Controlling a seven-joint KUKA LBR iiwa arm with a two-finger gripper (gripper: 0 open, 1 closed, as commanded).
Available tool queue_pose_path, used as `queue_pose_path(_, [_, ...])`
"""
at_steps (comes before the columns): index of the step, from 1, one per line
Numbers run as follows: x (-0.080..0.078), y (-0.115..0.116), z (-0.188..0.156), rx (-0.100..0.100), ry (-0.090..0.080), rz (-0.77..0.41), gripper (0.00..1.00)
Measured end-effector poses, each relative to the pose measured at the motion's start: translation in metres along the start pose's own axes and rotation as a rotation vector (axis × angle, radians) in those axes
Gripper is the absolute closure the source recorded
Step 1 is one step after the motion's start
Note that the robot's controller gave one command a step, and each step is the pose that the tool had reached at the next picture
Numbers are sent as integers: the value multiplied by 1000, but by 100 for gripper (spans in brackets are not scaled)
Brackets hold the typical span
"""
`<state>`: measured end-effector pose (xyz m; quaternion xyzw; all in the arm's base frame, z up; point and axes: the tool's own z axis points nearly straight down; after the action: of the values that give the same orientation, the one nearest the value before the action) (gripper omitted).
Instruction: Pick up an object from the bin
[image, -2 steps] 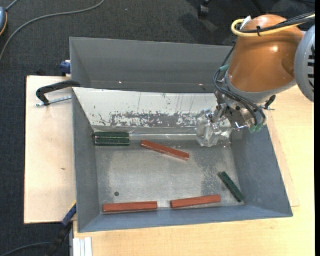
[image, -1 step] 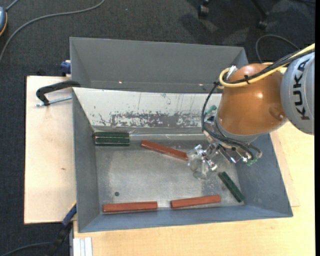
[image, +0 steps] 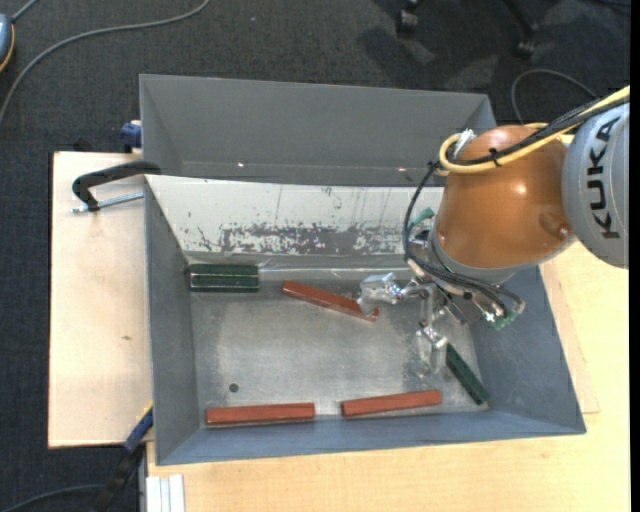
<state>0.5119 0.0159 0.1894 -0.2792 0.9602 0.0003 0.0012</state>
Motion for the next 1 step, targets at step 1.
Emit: queue_pose_path(1, [-82, -32, 45, 1, -7, 103, 0])
